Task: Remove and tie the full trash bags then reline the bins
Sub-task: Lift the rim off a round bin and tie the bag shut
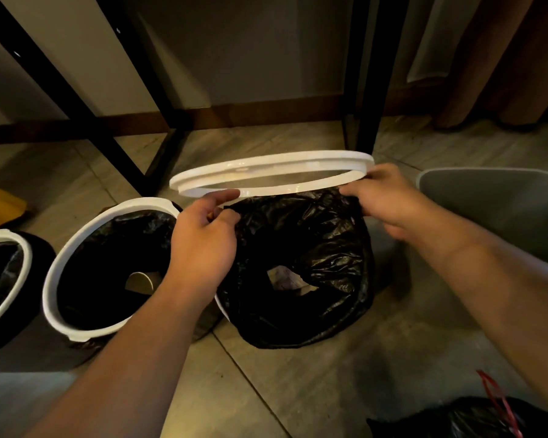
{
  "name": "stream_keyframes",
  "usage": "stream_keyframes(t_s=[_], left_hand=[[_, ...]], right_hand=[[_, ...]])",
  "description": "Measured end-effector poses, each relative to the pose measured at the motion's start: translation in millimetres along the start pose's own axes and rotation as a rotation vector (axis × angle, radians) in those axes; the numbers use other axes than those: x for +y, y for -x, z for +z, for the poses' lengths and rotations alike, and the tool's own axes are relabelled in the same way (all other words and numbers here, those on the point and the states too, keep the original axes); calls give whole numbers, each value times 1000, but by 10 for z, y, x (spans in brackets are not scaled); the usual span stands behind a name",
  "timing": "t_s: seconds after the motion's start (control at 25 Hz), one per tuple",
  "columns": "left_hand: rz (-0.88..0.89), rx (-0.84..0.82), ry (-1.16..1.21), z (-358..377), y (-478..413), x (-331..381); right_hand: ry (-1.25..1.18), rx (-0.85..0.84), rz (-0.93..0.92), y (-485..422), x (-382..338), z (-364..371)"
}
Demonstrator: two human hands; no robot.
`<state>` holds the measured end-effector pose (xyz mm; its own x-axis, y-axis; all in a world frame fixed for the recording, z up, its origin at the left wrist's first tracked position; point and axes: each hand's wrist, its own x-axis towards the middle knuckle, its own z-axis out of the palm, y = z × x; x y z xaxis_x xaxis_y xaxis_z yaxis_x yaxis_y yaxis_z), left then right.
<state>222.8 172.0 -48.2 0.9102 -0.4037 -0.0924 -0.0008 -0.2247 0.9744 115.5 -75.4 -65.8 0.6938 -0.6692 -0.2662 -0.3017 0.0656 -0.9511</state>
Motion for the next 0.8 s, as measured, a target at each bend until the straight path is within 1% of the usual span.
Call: stream_keyframes(t_s=[0.12, 0.32, 0.4, 0.52, 0.56, 0.64, 0.72, 0.8], left_hand=[[65, -84, -103, 7, -14, 77], [99, -110, -279, 28, -68, 178], [118, -114, -315, -11, -69, 197], [187, -128, -401, -143, -66, 186], [208, -143, -427, -205, -77, 190], [243, -188, -470, -347, -122, 226], [273, -222, -567, -502, -178, 287], [292, -216, -663, -624, -175, 303]], right_hand=[[-230, -53, 116, -17, -54, -32], [-321, -44, 159, -28, -66, 4], [-236, -92, 114, 9, -60, 29], [53, -113, 37, 40, -36, 16], [103, -124, 34, 43, -39, 11], [115, -188, 20, 71, -51, 11], [132, -215, -71, 95, -61, -2], [237, -211, -216, 144, -80, -39]])
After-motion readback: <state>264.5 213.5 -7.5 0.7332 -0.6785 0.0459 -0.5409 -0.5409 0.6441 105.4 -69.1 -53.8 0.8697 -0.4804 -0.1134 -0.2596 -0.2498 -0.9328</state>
